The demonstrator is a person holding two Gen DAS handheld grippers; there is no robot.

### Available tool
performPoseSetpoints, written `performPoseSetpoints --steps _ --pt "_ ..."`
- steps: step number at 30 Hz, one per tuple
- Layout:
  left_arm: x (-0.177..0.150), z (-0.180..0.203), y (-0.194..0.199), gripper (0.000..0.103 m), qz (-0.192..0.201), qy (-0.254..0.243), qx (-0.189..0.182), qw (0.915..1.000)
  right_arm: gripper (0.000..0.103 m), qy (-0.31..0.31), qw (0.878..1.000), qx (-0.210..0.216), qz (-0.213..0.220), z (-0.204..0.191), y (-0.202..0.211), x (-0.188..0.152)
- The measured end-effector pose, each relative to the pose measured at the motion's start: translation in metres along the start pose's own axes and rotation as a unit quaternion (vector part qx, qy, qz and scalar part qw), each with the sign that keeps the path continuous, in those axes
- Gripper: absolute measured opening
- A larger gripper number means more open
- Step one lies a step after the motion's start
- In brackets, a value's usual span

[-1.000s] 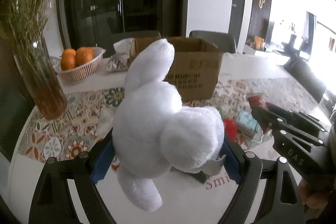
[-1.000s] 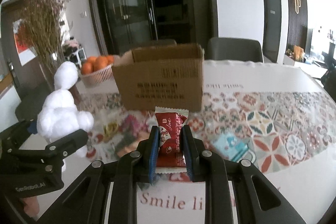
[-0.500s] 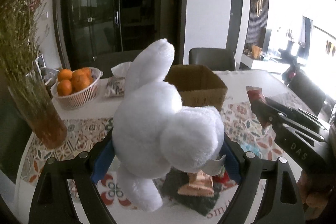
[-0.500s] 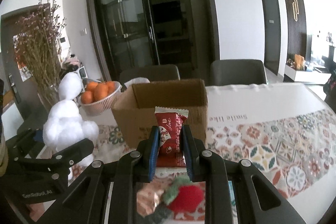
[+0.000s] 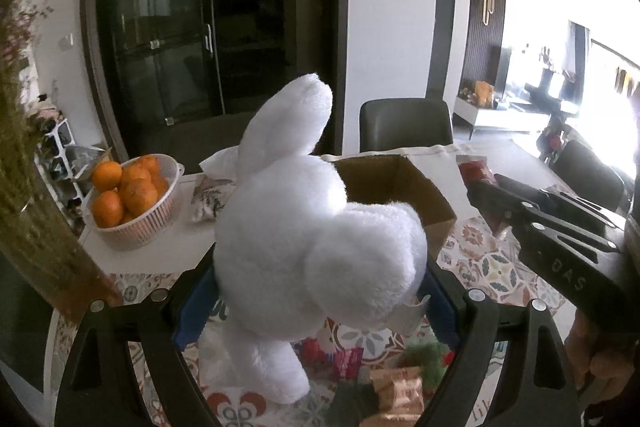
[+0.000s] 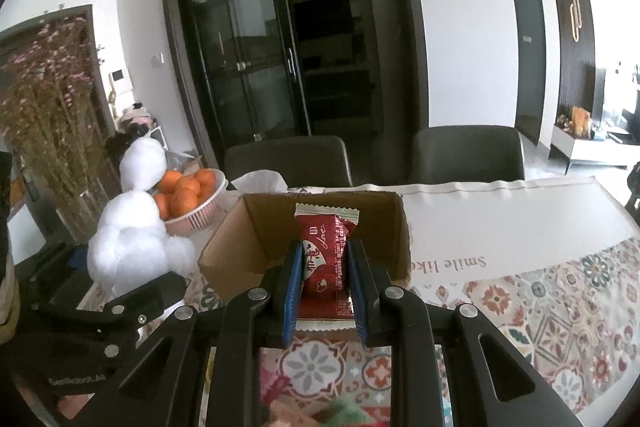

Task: Organize soft objects
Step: 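Carry the bunny and red snack into the cardboard box and release both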

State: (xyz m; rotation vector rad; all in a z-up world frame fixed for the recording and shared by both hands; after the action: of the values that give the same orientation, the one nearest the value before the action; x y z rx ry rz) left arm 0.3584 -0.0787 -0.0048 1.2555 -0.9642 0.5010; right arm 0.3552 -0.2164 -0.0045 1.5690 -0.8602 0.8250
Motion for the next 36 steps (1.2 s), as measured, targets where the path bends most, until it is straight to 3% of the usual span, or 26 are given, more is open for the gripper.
performPoseSetpoints --steps 16,27,32,36 --pt "0.035 -0.004 -0.087 0.089 -0.080 -0.011 -0.035 0.9961 0.024 -0.007 0.995 0.009 -0.101 0.030 -0.095 0.029" --pt "0.043 0.005 -0.141 0.090 -0.099 -0.070 -0.047 0.9915 0.024 0.001 0.991 -0.008 -0.133 0.043 -0.127 0.030" --pt "0.027 0.009 -0.168 0.091 -0.166 -0.071 -0.072 0.9810 0.024 -0.002 0.987 0.008 -0.163 0.042 -0.144 0.020" --pt "0.017 0.009 -0.175 0.102 -0.193 -0.064 -0.068 0.9767 0.026 -0.012 0.982 0.020 -0.187 0.041 -0.157 0.013"
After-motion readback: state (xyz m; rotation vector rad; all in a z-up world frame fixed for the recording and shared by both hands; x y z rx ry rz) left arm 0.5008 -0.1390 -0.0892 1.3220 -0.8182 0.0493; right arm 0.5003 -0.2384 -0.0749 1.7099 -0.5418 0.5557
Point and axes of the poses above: each gripper's, at about its wrist camera, not at the fingertips, and y roughly against the way its jaws point, z to its right, x to its top, the point moved 6 cm from there along -y, roughly the way its jaws point, and after that the axes turned 3 degrees about z, right-handed, at the moved point
